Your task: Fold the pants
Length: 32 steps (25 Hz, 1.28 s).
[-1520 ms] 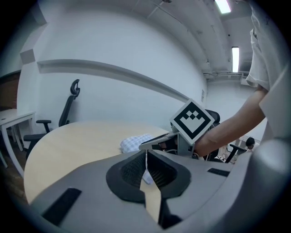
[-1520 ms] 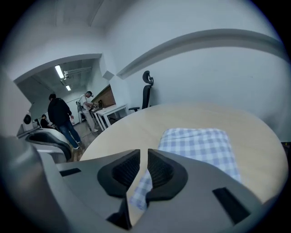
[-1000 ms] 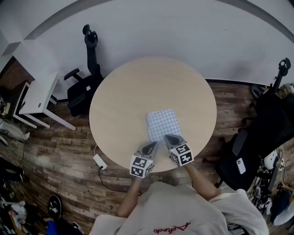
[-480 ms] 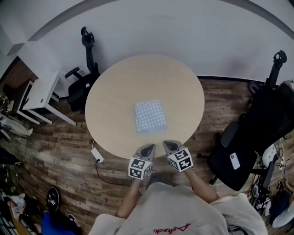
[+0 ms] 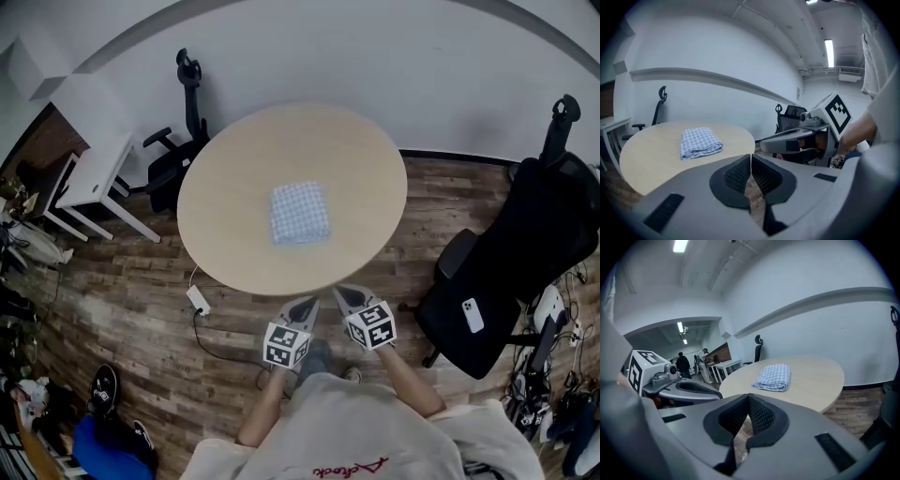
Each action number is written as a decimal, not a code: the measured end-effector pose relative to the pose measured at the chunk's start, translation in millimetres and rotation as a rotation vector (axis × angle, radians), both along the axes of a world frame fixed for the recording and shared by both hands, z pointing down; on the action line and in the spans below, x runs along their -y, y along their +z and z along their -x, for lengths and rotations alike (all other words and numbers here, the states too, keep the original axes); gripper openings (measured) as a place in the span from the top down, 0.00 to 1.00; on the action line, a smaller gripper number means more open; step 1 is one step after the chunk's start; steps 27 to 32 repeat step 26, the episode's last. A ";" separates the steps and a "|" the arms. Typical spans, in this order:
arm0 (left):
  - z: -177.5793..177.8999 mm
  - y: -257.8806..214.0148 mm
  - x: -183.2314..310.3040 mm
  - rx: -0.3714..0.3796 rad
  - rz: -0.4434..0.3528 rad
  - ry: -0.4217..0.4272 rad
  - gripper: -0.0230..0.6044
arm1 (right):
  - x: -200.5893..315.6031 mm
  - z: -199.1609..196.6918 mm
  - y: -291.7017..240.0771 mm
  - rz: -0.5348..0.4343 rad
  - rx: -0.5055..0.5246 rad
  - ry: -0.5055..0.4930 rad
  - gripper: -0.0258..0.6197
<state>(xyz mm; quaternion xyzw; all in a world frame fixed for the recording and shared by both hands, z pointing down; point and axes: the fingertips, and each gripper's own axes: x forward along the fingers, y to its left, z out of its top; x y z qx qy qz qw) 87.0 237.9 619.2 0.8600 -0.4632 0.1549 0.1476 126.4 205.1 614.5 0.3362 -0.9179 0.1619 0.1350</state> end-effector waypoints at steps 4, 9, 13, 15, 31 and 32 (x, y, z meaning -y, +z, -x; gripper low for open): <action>-4.7 3.9 -30.7 -0.012 0.002 -0.011 0.90 | -28.2 -5.4 4.1 0.001 0.000 0.001 0.92; -6.5 9.6 -54.5 -0.019 0.009 -0.017 0.90 | -53.0 -6.5 10.2 0.005 -0.010 -0.007 0.92; -11.9 11.0 -66.7 -0.024 0.001 -0.016 0.90 | -64.9 -11.5 8.8 -0.010 -0.016 -0.010 0.91; -14.4 8.4 -69.8 -0.024 -0.003 -0.012 0.90 | -66.7 -13.5 6.0 -0.015 -0.016 -0.008 0.92; -16.0 2.1 -84.9 -0.025 -0.018 0.000 0.90 | -82.1 -10.6 -1.0 -0.031 -0.021 -0.009 0.92; -16.0 2.1 -84.9 -0.025 -0.018 0.000 0.90 | -82.1 -10.6 -1.0 -0.031 -0.021 -0.009 0.92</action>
